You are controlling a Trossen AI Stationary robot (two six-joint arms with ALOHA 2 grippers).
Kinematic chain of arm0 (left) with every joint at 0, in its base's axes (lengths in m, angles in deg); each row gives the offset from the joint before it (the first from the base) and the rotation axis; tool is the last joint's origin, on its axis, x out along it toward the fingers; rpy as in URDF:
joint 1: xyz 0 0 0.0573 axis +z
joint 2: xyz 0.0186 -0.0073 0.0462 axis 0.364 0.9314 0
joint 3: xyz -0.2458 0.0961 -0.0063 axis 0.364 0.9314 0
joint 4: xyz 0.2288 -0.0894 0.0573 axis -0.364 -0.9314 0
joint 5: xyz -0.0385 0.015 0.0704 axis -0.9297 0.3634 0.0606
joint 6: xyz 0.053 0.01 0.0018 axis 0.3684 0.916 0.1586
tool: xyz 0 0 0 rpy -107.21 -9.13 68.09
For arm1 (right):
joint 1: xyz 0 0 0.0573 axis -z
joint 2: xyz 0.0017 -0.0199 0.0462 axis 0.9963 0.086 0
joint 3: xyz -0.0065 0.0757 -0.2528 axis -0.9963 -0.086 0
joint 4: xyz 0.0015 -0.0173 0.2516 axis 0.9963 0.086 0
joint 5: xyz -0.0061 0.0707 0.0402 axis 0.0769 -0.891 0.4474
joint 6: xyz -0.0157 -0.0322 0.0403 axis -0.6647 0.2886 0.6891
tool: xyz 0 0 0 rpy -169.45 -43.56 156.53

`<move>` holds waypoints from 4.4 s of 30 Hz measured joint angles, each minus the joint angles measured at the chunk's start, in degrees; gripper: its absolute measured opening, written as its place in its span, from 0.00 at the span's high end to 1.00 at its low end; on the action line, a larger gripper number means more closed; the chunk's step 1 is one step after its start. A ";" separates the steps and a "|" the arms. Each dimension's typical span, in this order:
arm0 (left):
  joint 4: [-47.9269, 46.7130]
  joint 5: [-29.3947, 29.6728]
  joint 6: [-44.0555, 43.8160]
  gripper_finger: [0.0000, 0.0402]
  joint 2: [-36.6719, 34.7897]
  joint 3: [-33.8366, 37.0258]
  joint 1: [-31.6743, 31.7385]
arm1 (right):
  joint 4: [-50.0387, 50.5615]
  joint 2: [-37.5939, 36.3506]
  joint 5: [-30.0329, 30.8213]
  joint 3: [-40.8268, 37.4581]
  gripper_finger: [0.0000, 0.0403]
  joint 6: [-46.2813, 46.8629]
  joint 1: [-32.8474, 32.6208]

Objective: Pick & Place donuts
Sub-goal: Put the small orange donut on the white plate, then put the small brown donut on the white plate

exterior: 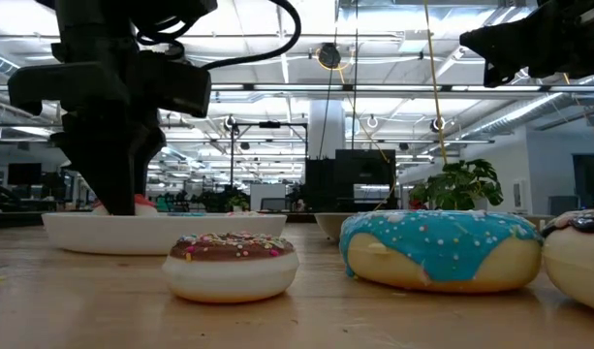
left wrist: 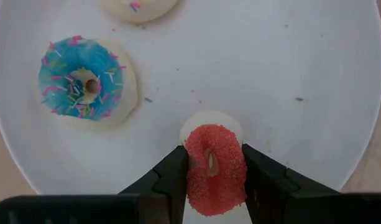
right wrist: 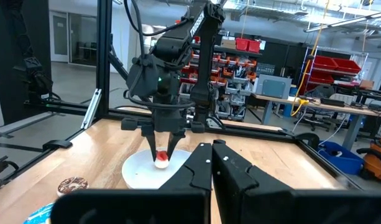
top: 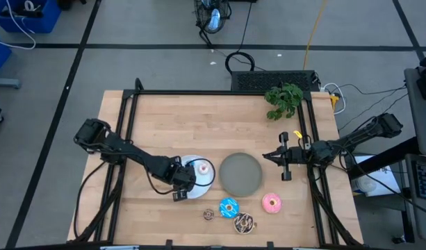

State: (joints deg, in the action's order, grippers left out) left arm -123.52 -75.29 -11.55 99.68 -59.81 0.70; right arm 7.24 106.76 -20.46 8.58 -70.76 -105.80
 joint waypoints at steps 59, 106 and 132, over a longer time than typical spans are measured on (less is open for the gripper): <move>-9.09 0.54 1.49 0.60 -0.11 -30.73 -6.13 | -1.34 -0.02 0.10 0.02 1.00 -1.94 0.00; -16.72 0.07 25.46 0.39 29.16 -51.39 -10.91 | -1.75 0.40 0.15 0.02 1.00 -1.33 0.00; -7.68 -3.63 27.91 0.30 29.14 -41.55 -8.47 | -1.75 0.39 0.13 0.02 1.00 -1.33 0.00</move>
State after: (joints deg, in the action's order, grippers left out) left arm -131.20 -78.93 16.36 128.81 -101.36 -7.76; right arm 5.49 107.15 -20.33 8.60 -72.10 -105.80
